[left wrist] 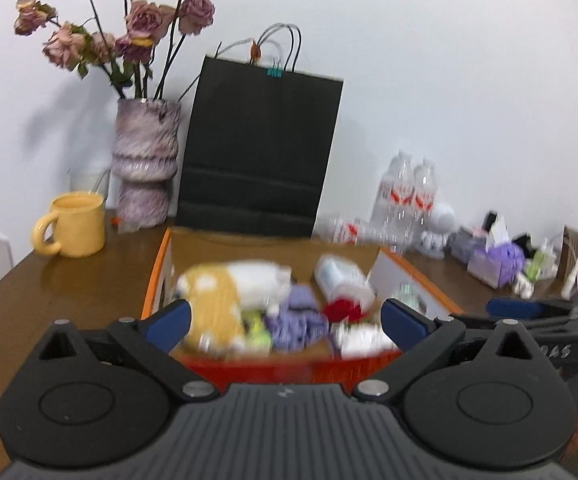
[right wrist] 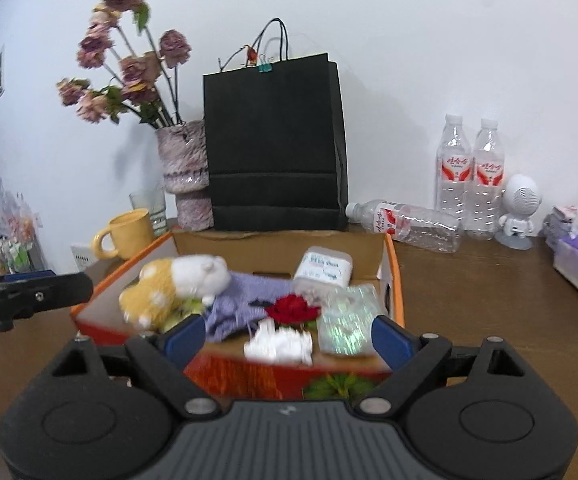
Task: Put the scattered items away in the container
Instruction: 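Pull both tools back toward the round white tin and clear packet, then grasp the round white tin with the left tool while the right tool grasps a clear packet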
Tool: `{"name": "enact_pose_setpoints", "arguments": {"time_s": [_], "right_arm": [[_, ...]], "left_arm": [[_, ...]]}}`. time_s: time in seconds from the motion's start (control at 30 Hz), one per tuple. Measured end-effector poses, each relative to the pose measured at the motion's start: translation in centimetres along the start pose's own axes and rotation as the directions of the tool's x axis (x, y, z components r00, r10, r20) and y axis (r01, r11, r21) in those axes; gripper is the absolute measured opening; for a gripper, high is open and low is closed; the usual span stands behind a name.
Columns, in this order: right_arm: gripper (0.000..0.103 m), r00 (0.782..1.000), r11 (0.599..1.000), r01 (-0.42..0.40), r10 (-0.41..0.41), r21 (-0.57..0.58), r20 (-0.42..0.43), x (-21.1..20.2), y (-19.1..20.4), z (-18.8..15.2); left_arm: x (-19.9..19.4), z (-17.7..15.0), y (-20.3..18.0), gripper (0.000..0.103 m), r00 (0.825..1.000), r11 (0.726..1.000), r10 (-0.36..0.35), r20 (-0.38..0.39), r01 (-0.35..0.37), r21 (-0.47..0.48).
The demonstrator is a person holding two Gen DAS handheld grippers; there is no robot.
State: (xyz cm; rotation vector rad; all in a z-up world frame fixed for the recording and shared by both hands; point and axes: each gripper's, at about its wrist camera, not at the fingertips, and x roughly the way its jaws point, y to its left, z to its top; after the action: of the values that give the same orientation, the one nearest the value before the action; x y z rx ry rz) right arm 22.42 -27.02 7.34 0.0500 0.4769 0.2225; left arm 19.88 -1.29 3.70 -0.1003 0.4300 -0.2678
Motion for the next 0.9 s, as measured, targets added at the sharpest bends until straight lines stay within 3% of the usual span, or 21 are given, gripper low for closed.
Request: {"name": "enact_pose_setpoints", "arguments": {"time_s": [0.27,0.5,0.63,0.73,0.8,0.9], "right_arm": [[0.081,0.992,0.999,0.025,-0.029,-0.04,-0.121,0.1,1.3,-5.7],[0.07,0.984,0.997,0.035,-0.046,-0.066,-0.171,1.6,2.0,-7.5],[0.055,0.98,0.998,0.034,-0.041,-0.044,-0.194,2.1,1.5,-7.7],[0.054,0.979,0.999,0.037,-0.043,-0.037,-0.199,2.2,1.4,-7.8],[0.048,0.979,0.998,0.036,-0.044,-0.042,-0.197,2.1,1.4,-7.8],[0.025,0.981,0.998,0.031,-0.04,-0.051,-0.192,1.9,1.4,-7.8]], "left_arm": [[1.3,-4.8,-0.7,0.097,0.989,1.0,0.021,-0.149,-0.019,0.01],[3.9,-6.5,-2.3,0.078,0.975,0.998,0.047,-0.218,-0.038,0.046],[5.4,-6.5,-3.2,0.064,0.97,0.997,0.059,-0.236,-0.046,0.061],[6.3,-6.6,-3.8,0.056,0.967,0.996,0.068,-0.247,-0.052,0.071],[6.5,-6.7,-4.2,0.042,0.967,0.994,0.08,-0.243,-0.059,0.093],[6.4,-6.9,-4.6,0.04,0.968,0.992,0.079,-0.24,-0.052,0.117]]}}
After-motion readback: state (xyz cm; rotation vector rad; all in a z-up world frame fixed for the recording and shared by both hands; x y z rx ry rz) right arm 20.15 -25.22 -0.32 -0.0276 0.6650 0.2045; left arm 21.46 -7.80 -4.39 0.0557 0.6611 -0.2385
